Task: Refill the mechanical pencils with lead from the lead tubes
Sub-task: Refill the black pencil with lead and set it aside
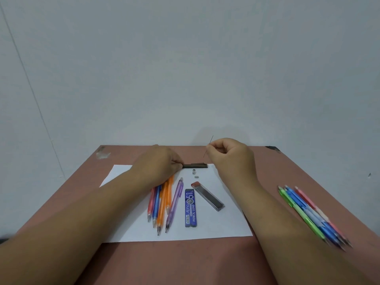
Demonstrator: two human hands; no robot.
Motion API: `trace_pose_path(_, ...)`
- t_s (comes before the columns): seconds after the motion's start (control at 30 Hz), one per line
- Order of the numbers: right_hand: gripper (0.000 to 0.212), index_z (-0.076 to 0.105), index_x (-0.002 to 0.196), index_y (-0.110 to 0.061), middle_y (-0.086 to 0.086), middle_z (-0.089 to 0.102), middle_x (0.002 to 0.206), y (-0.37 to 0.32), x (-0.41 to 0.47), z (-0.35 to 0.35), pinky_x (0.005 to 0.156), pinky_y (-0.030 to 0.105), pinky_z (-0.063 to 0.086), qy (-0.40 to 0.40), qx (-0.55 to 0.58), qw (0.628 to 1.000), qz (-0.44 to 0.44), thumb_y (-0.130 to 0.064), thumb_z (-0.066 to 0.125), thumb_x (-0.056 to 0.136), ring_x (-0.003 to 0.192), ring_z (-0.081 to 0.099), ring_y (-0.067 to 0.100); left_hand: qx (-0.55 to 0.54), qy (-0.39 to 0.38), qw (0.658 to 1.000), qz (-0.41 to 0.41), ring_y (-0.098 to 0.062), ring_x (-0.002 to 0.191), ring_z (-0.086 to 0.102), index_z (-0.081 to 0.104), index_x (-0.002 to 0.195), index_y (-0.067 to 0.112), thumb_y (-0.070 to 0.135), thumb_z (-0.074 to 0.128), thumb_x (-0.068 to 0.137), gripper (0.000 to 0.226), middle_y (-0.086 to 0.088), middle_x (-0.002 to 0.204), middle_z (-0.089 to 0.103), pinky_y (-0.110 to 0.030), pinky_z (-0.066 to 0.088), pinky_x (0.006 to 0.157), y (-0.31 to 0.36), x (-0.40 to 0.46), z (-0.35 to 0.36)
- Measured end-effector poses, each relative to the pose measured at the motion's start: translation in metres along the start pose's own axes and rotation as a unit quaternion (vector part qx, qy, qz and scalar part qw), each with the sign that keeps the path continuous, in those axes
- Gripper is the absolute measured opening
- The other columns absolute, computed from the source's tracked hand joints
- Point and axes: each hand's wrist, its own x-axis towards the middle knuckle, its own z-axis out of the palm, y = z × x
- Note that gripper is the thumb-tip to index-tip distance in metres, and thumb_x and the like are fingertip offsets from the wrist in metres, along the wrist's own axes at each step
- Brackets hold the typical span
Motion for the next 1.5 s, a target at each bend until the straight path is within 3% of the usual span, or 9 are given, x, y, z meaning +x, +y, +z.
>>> trace_pose_path(0.23, 0.013, 0.075, 0.079, -0.025, -0.017, 0.071, 0.072, -0.002, 0.0, 0.0, 0.064, 0.016, 0.052, 0.005, 0.005, 1.0, 0.002, -0.025, 0.068, 0.09, 0.074, 0.065, -0.004, -0.057, 0.037, 0.997, -0.032, -0.003, 0.083, 0.065, 0.076, 0.102, 0.033, 0.039, 0.063, 0.096, 0.015, 0.015, 0.1, 0.074, -0.035, 0.058, 0.083, -0.004, 0.002, 0.009)
trace_pose_path(0.47, 0.01, 0.076, 0.082, -0.025, -0.015, 0.073, 0.077, -0.008, 0.0, -0.002, 0.07, 0.02, 0.053, 0.016, 0.042, 0.999, -0.014, -0.023, 0.07, 0.09, 0.078, 0.067, 0.001, -0.089, 0.103, 0.99, -0.023, -0.006, 0.082, 0.061, 0.074, 0.1, 0.028, 0.029, 0.059, 0.101, 0.015, 0.012, 0.088, 0.067, -0.024, 0.051, 0.074, -0.008, -0.001, 0.006)
trace_pose_path(0.57, 0.011, 0.076, 0.083, -0.025, -0.019, 0.072, 0.078, -0.014, -0.004, -0.004, 0.068, 0.012, 0.05, 0.023, 0.057, 0.996, -0.058, -0.02, 0.071, 0.09, 0.079, 0.066, -0.001, -0.138, 0.16, 0.977, -0.017, -0.007, 0.088, 0.059, 0.069, 0.102, 0.029, 0.027, 0.06, 0.1, 0.01, 0.013, 0.092, 0.064, -0.024, 0.047, 0.075, -0.012, -0.003, 0.004)
trace_pose_path(0.7, 0.011, 0.076, 0.083, -0.021, -0.014, 0.071, 0.077, -0.018, -0.008, -0.004, 0.069, 0.015, 0.052, 0.042, 0.043, 0.988, -0.144, -0.014, 0.072, 0.09, 0.078, 0.067, 0.006, -0.169, 0.2, 0.965, 0.011, -0.005, 0.094, 0.052, 0.065, 0.126, 0.025, 0.021, 0.051, 0.105, 0.026, 0.011, 0.105, 0.058, -0.014, 0.038, 0.079, -0.012, -0.006, 0.003)
trace_pose_path(0.87, 0.01, 0.075, 0.084, -0.018, -0.012, 0.071, 0.078, -0.023, -0.014, -0.005, 0.071, 0.013, 0.051, 0.037, 0.102, 0.977, -0.181, -0.011, 0.073, 0.091, 0.079, 0.068, 0.007, -0.185, 0.17, 0.967, 0.047, -0.003, 0.096, 0.053, 0.069, 0.114, 0.024, 0.019, 0.054, 0.103, 0.019, 0.013, 0.101, 0.056, -0.011, 0.039, 0.077, -0.015, -0.006, 0.004)
trace_pose_path(1.07, 0.004, 0.076, 0.091, -0.011, -0.007, 0.074, 0.085, -0.026, -0.019, -0.004, 0.074, 0.015, 0.052, 0.034, 0.131, 0.962, -0.236, -0.008, 0.073, 0.091, 0.083, 0.07, 0.011, -0.193, 0.193, 0.96, 0.058, 0.002, 0.094, 0.056, 0.065, 0.103, 0.03, 0.017, 0.06, 0.1, 0.014, 0.015, 0.099, 0.061, -0.015, 0.042, 0.076, -0.015, -0.008, 0.004)
trace_pose_path(1.27, 0.004, 0.075, 0.094, -0.011, -0.003, 0.075, 0.088, -0.031, -0.024, -0.003, 0.076, 0.02, 0.056, 0.027, 0.152, 0.951, -0.269, -0.01, 0.072, 0.091, 0.085, 0.072, 0.015, -0.187, 0.221, 0.955, 0.071, 0.019, 0.093, 0.055, 0.061, 0.101, 0.032, 0.01, 0.062, 0.098, 0.022, 0.022, 0.094, 0.059, -0.005, 0.04, 0.072, -0.01, -0.011, 0.001)
trace_pose_path(1.5, 0.014, 0.074, 0.101, -0.004, 0.002, 0.076, 0.093, -0.034, -0.03, -0.002, 0.081, 0.023, 0.059, -0.004, 0.166, 0.944, -0.286, -0.014, 0.068, 0.093, 0.091, 0.074, 0.016, -0.167, 0.278, 0.94, 0.102, 0.007, 0.088, 0.057, 0.072, 0.106, 0.017, -0.002, 0.065, 0.091, 0.025, 0.015, 0.096, 0.062, -0.012, 0.047, 0.08, -0.009, -0.01, 0.003)
